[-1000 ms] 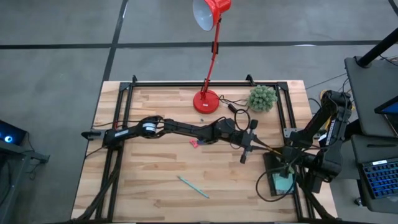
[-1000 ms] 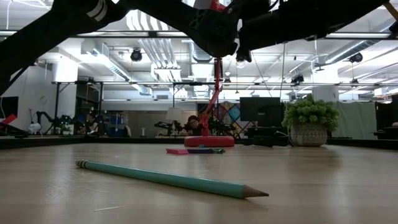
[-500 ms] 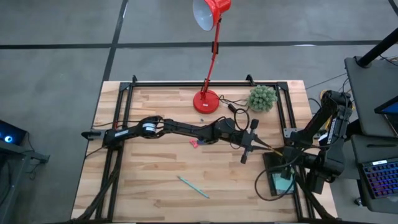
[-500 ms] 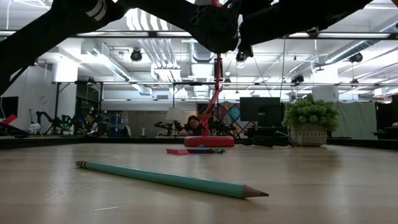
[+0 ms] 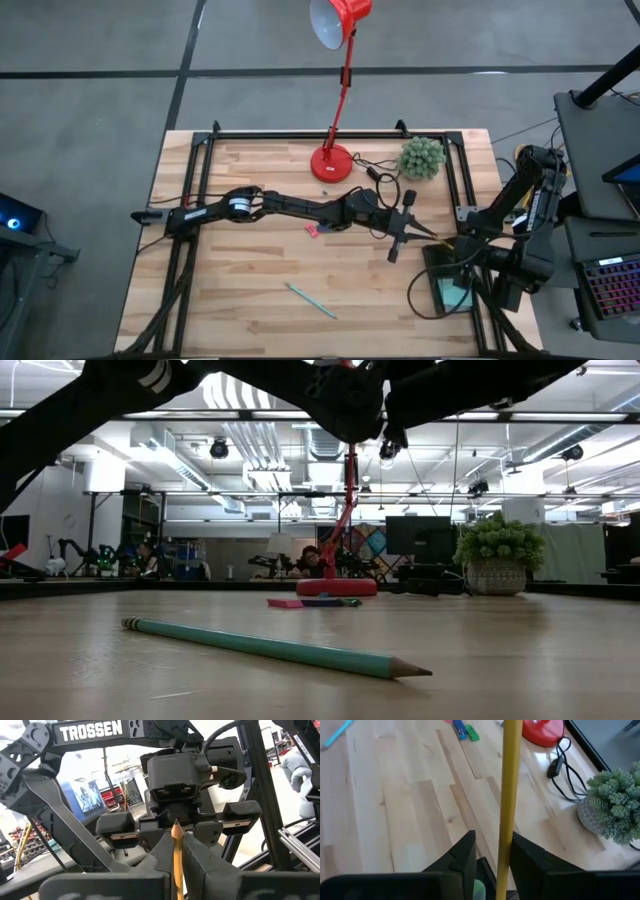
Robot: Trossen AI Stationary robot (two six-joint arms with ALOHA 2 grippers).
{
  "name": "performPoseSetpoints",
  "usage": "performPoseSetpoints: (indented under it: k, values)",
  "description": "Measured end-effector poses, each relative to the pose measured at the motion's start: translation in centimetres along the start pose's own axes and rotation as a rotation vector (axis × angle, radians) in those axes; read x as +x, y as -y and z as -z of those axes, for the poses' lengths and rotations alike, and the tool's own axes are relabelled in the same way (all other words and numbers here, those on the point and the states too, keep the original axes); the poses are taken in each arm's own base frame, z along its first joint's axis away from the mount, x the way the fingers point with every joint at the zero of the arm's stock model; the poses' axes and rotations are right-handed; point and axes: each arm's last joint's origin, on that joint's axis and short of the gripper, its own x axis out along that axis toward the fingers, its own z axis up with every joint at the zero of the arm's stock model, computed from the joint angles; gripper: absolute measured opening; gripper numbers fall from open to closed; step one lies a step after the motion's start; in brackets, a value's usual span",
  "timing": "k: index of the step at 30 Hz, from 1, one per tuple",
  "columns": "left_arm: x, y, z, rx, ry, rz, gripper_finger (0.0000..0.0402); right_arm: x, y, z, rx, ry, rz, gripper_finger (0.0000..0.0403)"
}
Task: Pick and place office supplies into organizer
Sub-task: Put the yellow pencil into the black desk organizer
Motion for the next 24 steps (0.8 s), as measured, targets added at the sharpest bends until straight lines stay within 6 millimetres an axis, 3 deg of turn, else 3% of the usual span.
performPoseSetpoints:
  k: [17, 24]
  values:
    - [-0.03, -0.18, -0.23, 0.005, 0.004, -0.011, 0.0, -0.82, 0.24, -0.76, 0.004, -0.004, -0.03, 0.0185]
    - [-0.06, -0.23, -0.1, 0.002, -0.006, -0.012, 0.0, -0.45, 0.28, -0.47, -0.019, -0.036, -0.015, 0.0198]
